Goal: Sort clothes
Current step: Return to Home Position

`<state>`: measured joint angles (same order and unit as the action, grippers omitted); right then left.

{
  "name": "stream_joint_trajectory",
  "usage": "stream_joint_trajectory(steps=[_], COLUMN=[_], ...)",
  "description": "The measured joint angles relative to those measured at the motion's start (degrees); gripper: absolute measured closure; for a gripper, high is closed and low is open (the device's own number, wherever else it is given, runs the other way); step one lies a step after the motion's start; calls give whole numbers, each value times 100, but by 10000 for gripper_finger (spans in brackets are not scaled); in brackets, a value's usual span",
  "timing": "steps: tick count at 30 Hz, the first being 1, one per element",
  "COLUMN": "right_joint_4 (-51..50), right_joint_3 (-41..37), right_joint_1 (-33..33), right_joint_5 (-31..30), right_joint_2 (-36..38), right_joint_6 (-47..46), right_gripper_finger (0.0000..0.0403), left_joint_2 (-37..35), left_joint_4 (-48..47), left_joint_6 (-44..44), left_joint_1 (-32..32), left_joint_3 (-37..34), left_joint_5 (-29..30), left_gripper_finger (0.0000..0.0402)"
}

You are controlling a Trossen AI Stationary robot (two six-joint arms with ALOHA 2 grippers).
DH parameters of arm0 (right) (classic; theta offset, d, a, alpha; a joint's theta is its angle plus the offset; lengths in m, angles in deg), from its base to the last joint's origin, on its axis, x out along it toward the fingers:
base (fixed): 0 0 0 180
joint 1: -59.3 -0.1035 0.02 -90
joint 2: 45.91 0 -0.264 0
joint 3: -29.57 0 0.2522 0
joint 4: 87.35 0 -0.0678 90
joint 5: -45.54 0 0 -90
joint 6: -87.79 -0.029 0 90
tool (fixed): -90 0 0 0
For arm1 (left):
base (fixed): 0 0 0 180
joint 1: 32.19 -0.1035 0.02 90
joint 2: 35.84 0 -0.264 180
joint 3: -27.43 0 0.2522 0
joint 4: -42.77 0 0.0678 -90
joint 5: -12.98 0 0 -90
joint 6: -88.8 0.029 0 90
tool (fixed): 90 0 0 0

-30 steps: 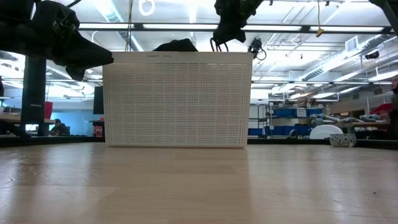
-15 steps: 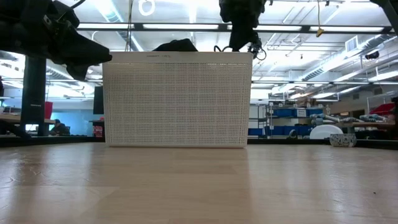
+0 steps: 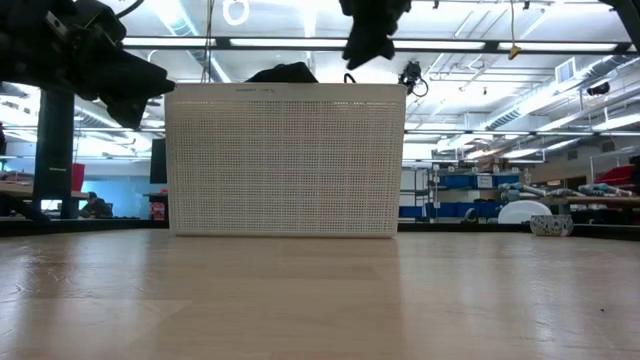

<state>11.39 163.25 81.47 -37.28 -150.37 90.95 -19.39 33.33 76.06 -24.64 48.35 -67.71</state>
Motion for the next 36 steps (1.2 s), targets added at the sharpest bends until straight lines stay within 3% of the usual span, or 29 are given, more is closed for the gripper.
stream_joint_trajectory(steps=[7, 13, 20, 25, 32, 36], right_joint_4=[142, -74, -99, -120, -250, -188], right_joint_3=[0, 0, 0, 0, 0, 0], right_joint_1=[-2, -2, -191, -683, -1603, -2113], right_joint_5=[0, 13, 457, 444, -71, -339], right_joint_2=[0, 20, 231, 341, 348, 347], right_joint_6=[39, -465, -908, -917, -1250, -1618], right_gripper_finger=[229, 233, 239, 282, 392, 380], left_joint_2=[2, 0, 0, 1, 0, 0], left_joint_4=[20, 232, 317, 317, 328, 505], left_joint_6=[-1, 0, -13, -298, -445, -445], left_joint_1=[0, 0, 0, 0, 0, 0], left_joint_3=[0, 0, 0, 0, 0, 0], left_joint_5=[-60, -60, -60, -60, -58, -58], left_gripper_finger=[295, 295, 295, 295, 295, 295])
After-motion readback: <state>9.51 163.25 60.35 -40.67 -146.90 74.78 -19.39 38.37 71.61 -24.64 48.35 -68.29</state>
